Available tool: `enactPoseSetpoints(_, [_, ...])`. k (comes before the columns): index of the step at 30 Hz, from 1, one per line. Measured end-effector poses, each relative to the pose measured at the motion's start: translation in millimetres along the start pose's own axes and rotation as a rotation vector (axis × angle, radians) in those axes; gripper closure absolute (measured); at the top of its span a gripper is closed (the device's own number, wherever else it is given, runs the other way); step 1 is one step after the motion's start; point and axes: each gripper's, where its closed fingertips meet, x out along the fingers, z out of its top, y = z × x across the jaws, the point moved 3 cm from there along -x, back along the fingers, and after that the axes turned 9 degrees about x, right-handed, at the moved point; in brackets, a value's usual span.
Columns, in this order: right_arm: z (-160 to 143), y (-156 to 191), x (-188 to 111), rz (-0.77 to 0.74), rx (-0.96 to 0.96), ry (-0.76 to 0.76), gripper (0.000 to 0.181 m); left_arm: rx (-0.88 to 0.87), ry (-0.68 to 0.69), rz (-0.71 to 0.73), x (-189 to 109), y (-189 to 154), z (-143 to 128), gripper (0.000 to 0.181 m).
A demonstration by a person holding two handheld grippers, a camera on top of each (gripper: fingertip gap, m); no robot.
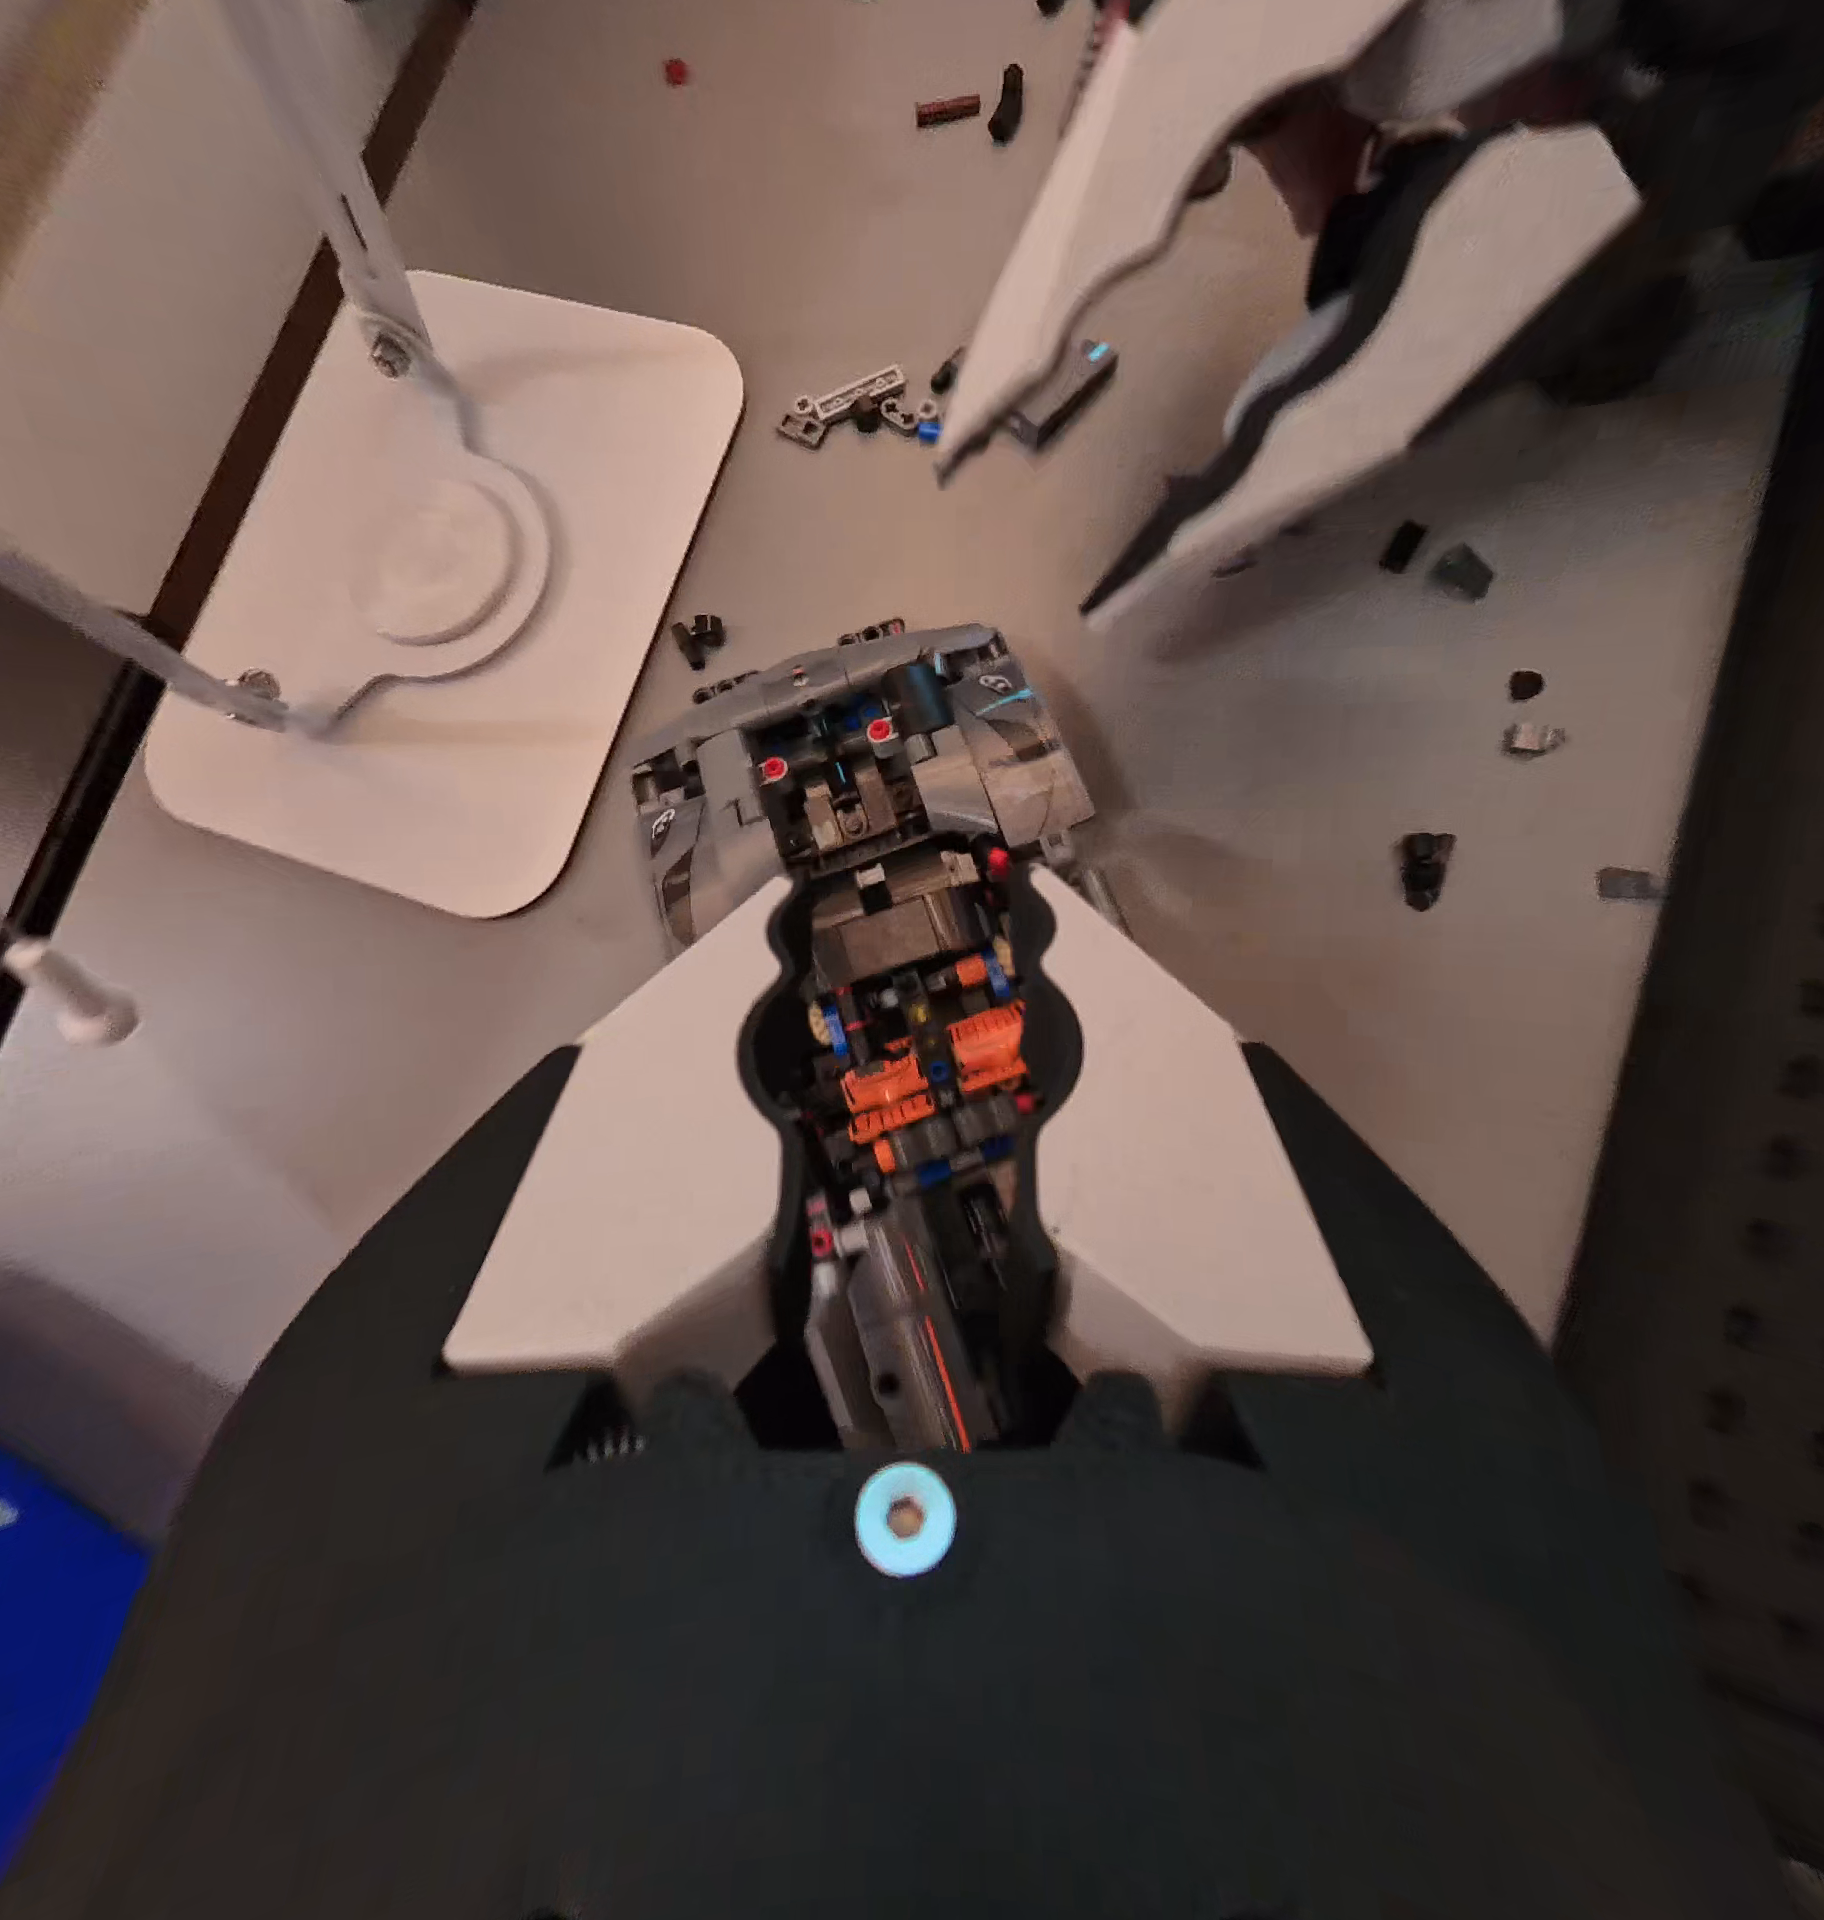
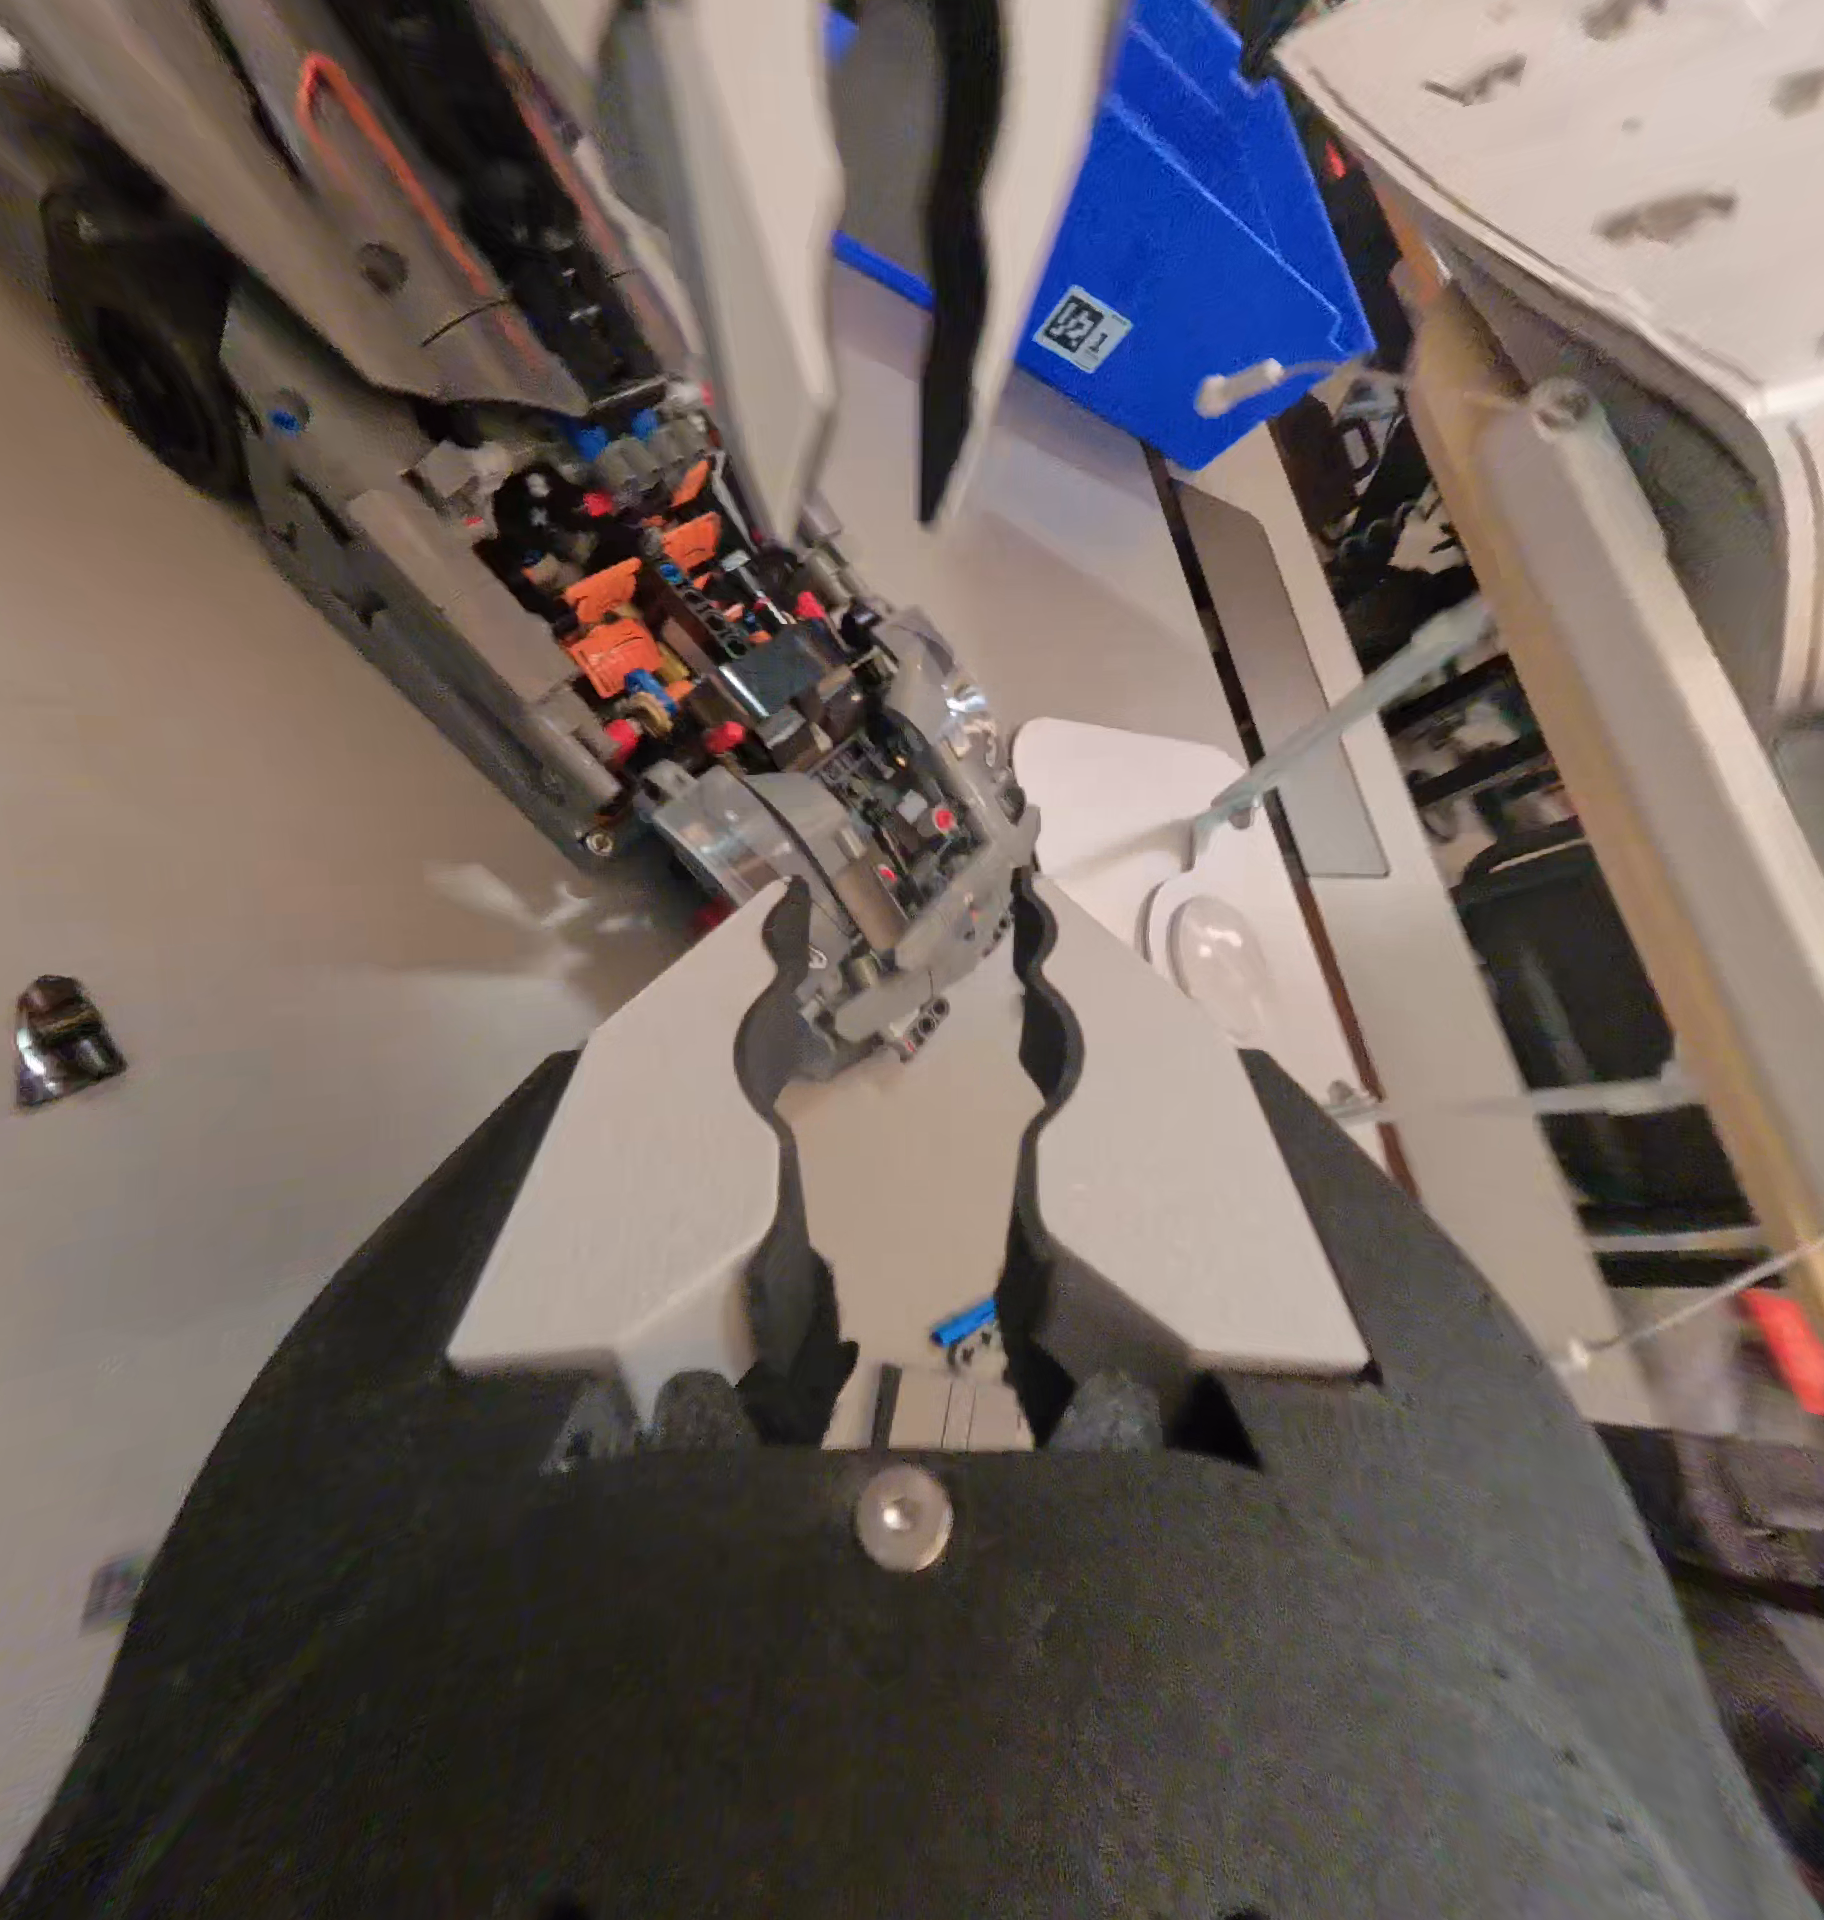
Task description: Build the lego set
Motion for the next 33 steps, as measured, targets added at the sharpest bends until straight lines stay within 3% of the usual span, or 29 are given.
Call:
enactPoseSetpoints(5, [-32.2,-16.5,-4.3,0.085,0.185,0.092,0.141,-0.031,0.097,0.081,-32.6,-27.6,-9.9,0.115])
enactPoseSetpoints(10, [-53.2,-3.0,9.1,0.201,0.265,0.191,0.133,-0.046,0.29,0.174,-30.6,-59.6,-40.4,0.088])
enactPoseSetpoints(13, [-53.4,1.5,16.9,0.191,0.233,0.221,0.124,-0.074,0.299,0.226,-38.5,-74.6,-46.2,0.086])
enactPoseSetpoints(19, [-56.7,6.4,38.8,0.224,0.28,0.295,0.126,-0.128,0.427,0.427,-55.0,-83.6,-81.7,0.073])
enactPoseSetpoints(24, [-61.8,7.2,43.9,0.177,0.237,0.32,0.14,-0.142,0.488,0.567,-53.1,-80.2,-102.5,0.071])
enactPoseSetpoints(27, [-61.5,9.2,43.3,0.198,0.255,0.31,0.144,-0.153,0.481,0.549,-49.9,-78.9,-110.1,0.069])
enactPoseSetpoints(33, [-61.3,20.7,42.1,0.257,0.236,0.315,0.156,-0.158,0.44,0.487,-53.2,-66.8,-130.4,0.045])
